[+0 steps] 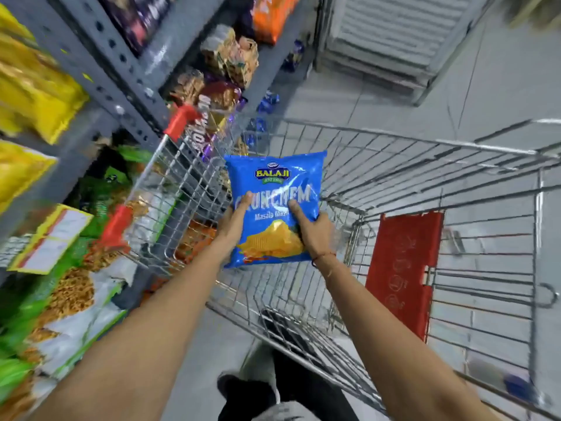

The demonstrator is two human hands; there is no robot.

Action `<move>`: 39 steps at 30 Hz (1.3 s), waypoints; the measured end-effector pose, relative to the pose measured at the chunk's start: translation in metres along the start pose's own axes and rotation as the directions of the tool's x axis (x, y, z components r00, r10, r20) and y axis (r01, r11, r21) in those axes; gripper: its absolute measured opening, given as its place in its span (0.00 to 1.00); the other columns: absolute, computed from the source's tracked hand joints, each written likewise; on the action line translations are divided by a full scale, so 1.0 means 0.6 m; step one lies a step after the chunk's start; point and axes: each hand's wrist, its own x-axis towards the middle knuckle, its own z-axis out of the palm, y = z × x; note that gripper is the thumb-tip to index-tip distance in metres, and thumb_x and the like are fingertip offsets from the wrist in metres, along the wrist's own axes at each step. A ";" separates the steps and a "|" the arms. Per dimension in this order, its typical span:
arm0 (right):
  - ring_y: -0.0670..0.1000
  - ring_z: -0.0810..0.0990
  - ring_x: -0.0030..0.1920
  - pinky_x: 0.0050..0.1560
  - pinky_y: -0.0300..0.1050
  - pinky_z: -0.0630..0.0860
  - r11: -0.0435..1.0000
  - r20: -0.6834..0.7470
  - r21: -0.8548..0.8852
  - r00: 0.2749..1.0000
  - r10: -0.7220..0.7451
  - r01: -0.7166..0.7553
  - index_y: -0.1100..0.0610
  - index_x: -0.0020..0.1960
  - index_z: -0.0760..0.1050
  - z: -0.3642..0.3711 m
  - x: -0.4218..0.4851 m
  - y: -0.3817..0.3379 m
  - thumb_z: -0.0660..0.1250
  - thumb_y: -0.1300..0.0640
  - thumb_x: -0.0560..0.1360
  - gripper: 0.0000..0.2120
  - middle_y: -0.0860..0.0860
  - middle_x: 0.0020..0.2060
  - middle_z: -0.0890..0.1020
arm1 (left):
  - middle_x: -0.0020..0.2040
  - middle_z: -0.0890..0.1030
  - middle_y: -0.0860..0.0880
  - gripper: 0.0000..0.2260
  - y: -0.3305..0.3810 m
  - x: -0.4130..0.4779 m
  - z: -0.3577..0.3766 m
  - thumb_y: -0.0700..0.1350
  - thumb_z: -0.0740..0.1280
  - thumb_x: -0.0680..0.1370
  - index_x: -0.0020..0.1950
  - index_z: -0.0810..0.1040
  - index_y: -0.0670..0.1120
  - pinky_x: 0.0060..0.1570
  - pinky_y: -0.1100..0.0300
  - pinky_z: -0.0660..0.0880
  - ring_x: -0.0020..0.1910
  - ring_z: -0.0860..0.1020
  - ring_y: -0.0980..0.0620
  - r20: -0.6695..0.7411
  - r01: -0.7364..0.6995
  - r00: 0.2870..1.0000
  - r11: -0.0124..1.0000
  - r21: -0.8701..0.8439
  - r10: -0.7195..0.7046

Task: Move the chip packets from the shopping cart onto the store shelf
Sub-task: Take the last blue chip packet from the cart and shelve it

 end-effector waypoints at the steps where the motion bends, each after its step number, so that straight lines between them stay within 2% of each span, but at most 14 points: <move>1: 0.44 0.80 0.38 0.42 0.39 0.79 0.999 -0.014 0.023 1.000 -0.026 0.026 0.55 0.40 0.79 0.000 -0.007 -0.022 0.73 0.45 0.70 0.12 0.48 0.37 0.83 | 0.53 0.83 0.47 0.33 0.027 -0.028 -0.007 0.75 0.66 0.60 0.56 0.78 0.55 0.55 0.43 0.76 0.50 0.82 0.44 -0.048 -0.063 0.997 0.998 0.018 0.064; 3: 0.49 0.84 0.42 0.49 0.50 0.81 0.996 -0.027 0.054 0.997 -0.073 0.074 0.55 0.43 0.81 0.001 -0.024 -0.076 0.74 0.42 0.68 0.16 0.51 0.40 0.85 | 0.52 0.84 0.47 0.29 0.076 -0.074 -0.025 0.73 0.65 0.62 0.51 0.78 0.54 0.56 0.43 0.75 0.50 0.82 0.45 -0.106 -0.191 0.975 0.981 0.035 0.193; 6: 0.50 0.83 0.40 0.41 0.39 0.79 0.980 -0.015 0.110 0.987 -0.162 0.163 0.56 0.40 0.81 0.005 -0.065 -0.169 0.73 0.43 0.69 0.16 0.53 0.37 0.85 | 0.54 0.83 0.47 0.23 0.155 -0.164 -0.042 0.69 0.67 0.64 0.50 0.77 0.54 0.56 0.44 0.75 0.52 0.81 0.47 -0.139 -0.419 0.897 0.907 0.041 0.421; 9: 0.46 0.80 0.35 0.37 0.41 0.77 0.950 -0.002 0.156 0.962 -0.274 0.271 0.60 0.41 0.82 0.011 -0.124 -0.270 0.73 0.43 0.69 0.19 0.56 0.36 0.85 | 0.52 0.82 0.50 0.17 0.224 -0.259 -0.068 0.60 0.68 0.70 0.54 0.76 0.52 0.50 0.62 0.76 0.49 0.80 0.53 -0.228 -0.609 0.762 0.791 0.067 0.606; 11: 0.38 0.77 0.29 0.33 0.37 0.74 0.916 0.026 0.193 0.931 -0.363 0.352 0.57 0.38 0.82 0.020 -0.163 -0.335 0.74 0.44 0.69 0.15 0.48 0.31 0.83 | 0.49 0.81 0.52 0.15 0.267 -0.323 -0.094 0.54 0.68 0.73 0.55 0.75 0.49 0.42 0.74 0.73 0.44 0.78 0.63 -0.289 -0.700 0.655 0.705 0.116 0.698; 13: 0.33 0.74 0.26 0.30 0.34 0.73 0.858 0.030 0.239 0.879 -0.476 0.456 0.54 0.34 0.80 0.034 -0.207 -0.399 0.74 0.46 0.69 0.13 0.42 0.29 0.81 | 0.46 0.79 0.57 0.11 0.308 -0.388 -0.125 0.54 0.68 0.73 0.53 0.75 0.52 0.38 0.78 0.70 0.40 0.76 0.72 -0.331 -0.768 0.547 0.618 0.166 0.769; 16: 0.32 0.75 0.26 0.31 0.29 0.74 0.752 0.035 0.303 0.781 -0.623 0.586 0.51 0.33 0.80 0.063 -0.284 -0.492 0.74 0.48 0.69 0.10 0.38 0.27 0.80 | 0.46 0.78 0.62 0.10 0.362 -0.486 -0.182 0.53 0.68 0.74 0.53 0.73 0.53 0.40 0.80 0.68 0.43 0.76 0.71 -0.404 -0.829 0.378 0.498 0.252 0.833; 21: 0.31 0.75 0.28 0.34 0.30 0.74 0.585 0.095 0.431 0.610 -0.787 0.687 0.47 0.33 0.79 0.126 -0.427 -0.613 0.73 0.46 0.70 0.09 0.41 0.31 0.81 | 0.47 0.79 0.55 0.16 0.413 -0.653 -0.290 0.59 0.66 0.71 0.54 0.74 0.53 0.39 0.80 0.67 0.45 0.77 0.58 -0.509 -0.832 0.106 0.356 0.426 0.854; 23: 0.36 0.77 0.31 0.36 0.36 0.75 0.528 0.119 0.490 0.547 -0.829 0.694 0.48 0.32 0.80 0.156 -0.488 -0.644 0.73 0.44 0.69 0.11 0.42 0.30 0.82 | 0.49 0.79 0.55 0.18 0.417 -0.714 -0.337 0.60 0.66 0.70 0.56 0.74 0.54 0.43 0.80 0.67 0.49 0.77 0.57 -0.532 -0.818 0.016 0.317 0.479 0.846; 26: 0.37 0.77 0.32 0.39 0.41 0.76 0.459 0.152 0.570 0.461 -0.874 0.682 0.48 0.29 0.80 0.207 -0.575 -0.679 0.74 0.45 0.68 0.12 0.40 0.26 0.81 | 0.52 0.80 0.55 0.22 0.406 -0.801 -0.402 0.64 0.66 0.68 0.57 0.74 0.54 0.52 0.68 0.72 0.50 0.78 0.61 -0.559 -0.806 -0.108 0.257 0.533 0.822; 30: 0.43 0.80 0.38 0.42 0.42 0.77 0.393 0.221 0.649 0.332 -0.917 0.652 0.51 0.36 0.80 0.283 -0.687 -0.698 0.74 0.41 0.67 0.14 0.44 0.34 0.83 | 0.51 0.81 0.57 0.22 0.365 -0.901 -0.484 0.62 0.67 0.68 0.56 0.75 0.52 0.47 0.70 0.73 0.46 0.78 0.67 -0.622 -0.783 -0.217 0.246 0.571 0.752; 33: 0.47 0.69 0.29 0.33 0.40 0.68 0.368 0.266 0.702 0.255 -0.930 0.610 0.59 0.28 0.67 0.338 -0.766 -0.697 0.74 0.41 0.67 0.26 0.48 0.26 0.71 | 0.49 0.80 0.60 0.14 0.326 -0.964 -0.540 0.58 0.68 0.72 0.54 0.74 0.56 0.42 0.75 0.71 0.44 0.78 0.69 -0.665 -0.759 -0.282 0.264 0.595 0.691; 35: 0.48 0.63 0.28 0.31 0.44 0.62 0.352 0.303 0.707 0.188 -0.934 0.613 0.56 0.29 0.59 0.370 -0.820 -0.695 0.74 0.41 0.67 0.28 0.49 0.25 0.63 | 0.50 0.80 0.58 0.16 0.300 -0.998 -0.577 0.57 0.67 0.73 0.58 0.74 0.51 0.44 0.73 0.73 0.45 0.79 0.67 -0.696 -0.733 -0.332 0.290 0.615 0.637; 39: 0.47 0.66 0.29 0.35 0.45 0.63 0.355 0.382 0.693 0.099 -0.919 0.628 0.54 0.29 0.63 0.439 -0.903 -0.692 0.72 0.39 0.68 0.25 0.47 0.26 0.67 | 0.50 0.80 0.55 0.17 0.255 -1.045 -0.647 0.55 0.66 0.75 0.59 0.74 0.48 0.42 0.71 0.75 0.44 0.79 0.67 -0.746 -0.707 -0.398 0.340 0.621 0.534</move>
